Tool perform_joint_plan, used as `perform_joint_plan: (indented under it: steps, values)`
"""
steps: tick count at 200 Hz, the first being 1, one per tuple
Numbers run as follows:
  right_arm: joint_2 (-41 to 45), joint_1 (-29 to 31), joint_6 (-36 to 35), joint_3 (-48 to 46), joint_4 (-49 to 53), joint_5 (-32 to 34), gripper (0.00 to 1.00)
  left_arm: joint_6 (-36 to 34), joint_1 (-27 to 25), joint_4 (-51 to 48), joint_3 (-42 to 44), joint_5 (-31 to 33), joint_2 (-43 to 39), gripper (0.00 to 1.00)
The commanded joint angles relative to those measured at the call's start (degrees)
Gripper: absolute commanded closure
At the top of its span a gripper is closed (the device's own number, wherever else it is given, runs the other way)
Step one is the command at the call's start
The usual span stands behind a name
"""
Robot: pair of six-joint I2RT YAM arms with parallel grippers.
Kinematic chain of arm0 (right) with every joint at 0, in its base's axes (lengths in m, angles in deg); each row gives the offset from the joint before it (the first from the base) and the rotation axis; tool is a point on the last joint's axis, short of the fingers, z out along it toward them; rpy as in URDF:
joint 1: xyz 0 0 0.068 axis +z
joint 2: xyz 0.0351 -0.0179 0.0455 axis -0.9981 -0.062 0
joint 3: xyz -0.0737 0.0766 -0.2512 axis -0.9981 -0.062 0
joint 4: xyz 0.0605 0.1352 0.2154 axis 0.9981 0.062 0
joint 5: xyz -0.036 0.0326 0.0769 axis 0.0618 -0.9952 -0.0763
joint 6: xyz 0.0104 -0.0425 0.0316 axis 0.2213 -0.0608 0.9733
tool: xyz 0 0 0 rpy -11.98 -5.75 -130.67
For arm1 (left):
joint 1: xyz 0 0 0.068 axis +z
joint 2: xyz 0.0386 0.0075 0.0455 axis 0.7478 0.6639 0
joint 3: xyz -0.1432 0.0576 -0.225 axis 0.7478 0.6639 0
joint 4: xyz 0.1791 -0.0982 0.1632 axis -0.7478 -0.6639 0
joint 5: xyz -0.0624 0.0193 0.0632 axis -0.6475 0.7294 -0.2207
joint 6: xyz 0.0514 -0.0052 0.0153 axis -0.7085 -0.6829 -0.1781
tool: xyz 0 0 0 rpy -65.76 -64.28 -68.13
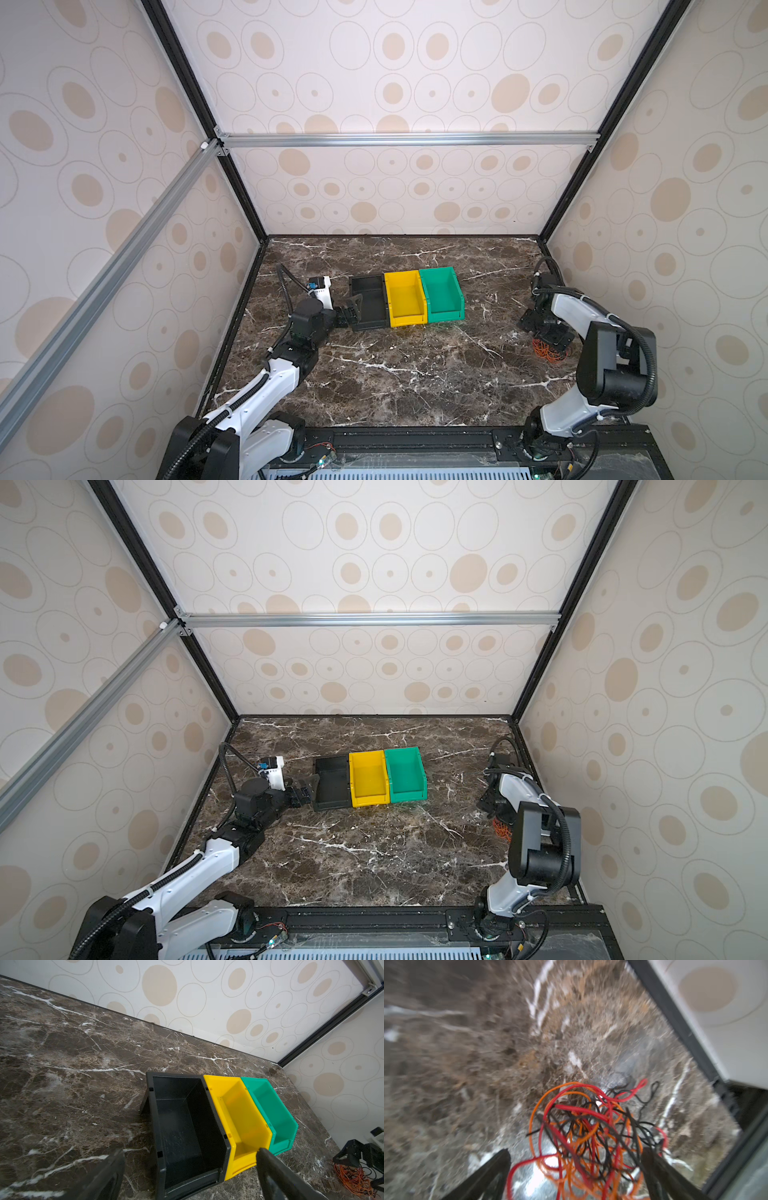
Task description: Untangle the cables
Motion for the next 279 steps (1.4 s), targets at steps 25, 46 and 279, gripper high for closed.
perform_joint_plan:
  steps: [25,46,279]
  values:
    - [0.35,-1.95,-1.48,-4.95,-6.56,-10.29,0.27,2.89,-0.94,0.23,-2.86,2.25,0.05,0.03]
    - [1.12,-1.99,-2.59,-6.36,-8.45,-12.41,0.54,3.25,-1.16,0.18,-2.72,2.61,-0.11,0.03]
    - [9.76,48.25,-17.14,-5.91,-16.40,-38.29,0.69,4.26,-10.33,1.74,-0.99,-6.75,2.87,0.04]
